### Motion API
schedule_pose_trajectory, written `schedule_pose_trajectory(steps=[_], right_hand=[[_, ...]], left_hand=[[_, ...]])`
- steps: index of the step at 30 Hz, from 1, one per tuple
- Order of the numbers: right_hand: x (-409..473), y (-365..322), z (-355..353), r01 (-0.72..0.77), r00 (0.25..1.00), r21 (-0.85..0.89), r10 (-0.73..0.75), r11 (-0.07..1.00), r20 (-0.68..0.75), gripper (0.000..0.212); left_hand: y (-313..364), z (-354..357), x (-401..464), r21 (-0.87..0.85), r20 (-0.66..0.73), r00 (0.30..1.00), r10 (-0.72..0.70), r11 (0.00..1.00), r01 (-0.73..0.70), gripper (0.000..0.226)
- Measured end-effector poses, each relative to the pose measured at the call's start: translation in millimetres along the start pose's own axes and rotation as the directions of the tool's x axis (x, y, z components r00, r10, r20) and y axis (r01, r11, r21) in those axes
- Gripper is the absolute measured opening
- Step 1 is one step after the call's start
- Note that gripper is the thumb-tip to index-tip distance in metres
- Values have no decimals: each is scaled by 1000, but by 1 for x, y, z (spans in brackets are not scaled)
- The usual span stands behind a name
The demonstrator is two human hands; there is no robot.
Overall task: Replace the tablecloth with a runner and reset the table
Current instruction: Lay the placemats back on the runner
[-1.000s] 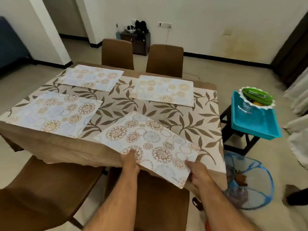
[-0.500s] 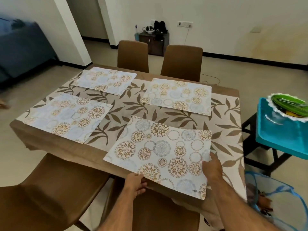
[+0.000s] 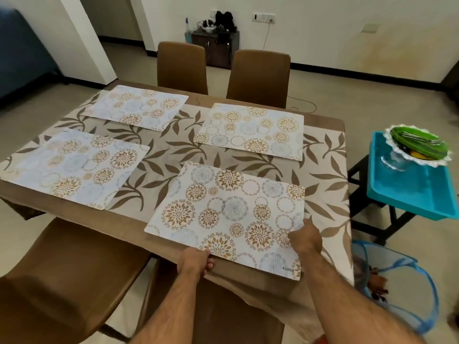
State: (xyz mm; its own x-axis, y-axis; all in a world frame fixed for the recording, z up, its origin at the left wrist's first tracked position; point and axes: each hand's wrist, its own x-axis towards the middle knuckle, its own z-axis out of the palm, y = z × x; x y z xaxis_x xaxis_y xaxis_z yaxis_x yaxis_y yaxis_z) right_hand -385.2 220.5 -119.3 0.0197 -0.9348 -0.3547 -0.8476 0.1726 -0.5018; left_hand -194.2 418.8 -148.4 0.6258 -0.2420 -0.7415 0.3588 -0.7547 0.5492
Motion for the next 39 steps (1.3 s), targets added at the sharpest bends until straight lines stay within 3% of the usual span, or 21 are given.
schedule_pose_trajectory(steps=[4,9,12,26,32,39], right_hand=[[-11,5,3,52,999,-193,-52,980,8,51],[-21,15,17,261,962,-373,-207,890,180,82],[-25,18,25,317,943,-426,-233,848,238,88],[-40,19,15,326,934,-387,-230,862,274,94],[-65,9,0,386,913,-337,-303,859,273,85],[-114,15,-32,393,909,-107,-367,913,199,64]], left_hand=[[2,1,-2,45,-45,999,7,999,-5,28],[1,4,-3,39,-67,998,9,999,-6,30],[3,3,-8,47,-77,997,15,999,-12,26],[4,5,-36,129,-98,992,80,989,-68,18],[14,1,-65,99,-1,965,263,960,-261,17],[6,-2,-117,126,59,897,438,888,-442,25]])
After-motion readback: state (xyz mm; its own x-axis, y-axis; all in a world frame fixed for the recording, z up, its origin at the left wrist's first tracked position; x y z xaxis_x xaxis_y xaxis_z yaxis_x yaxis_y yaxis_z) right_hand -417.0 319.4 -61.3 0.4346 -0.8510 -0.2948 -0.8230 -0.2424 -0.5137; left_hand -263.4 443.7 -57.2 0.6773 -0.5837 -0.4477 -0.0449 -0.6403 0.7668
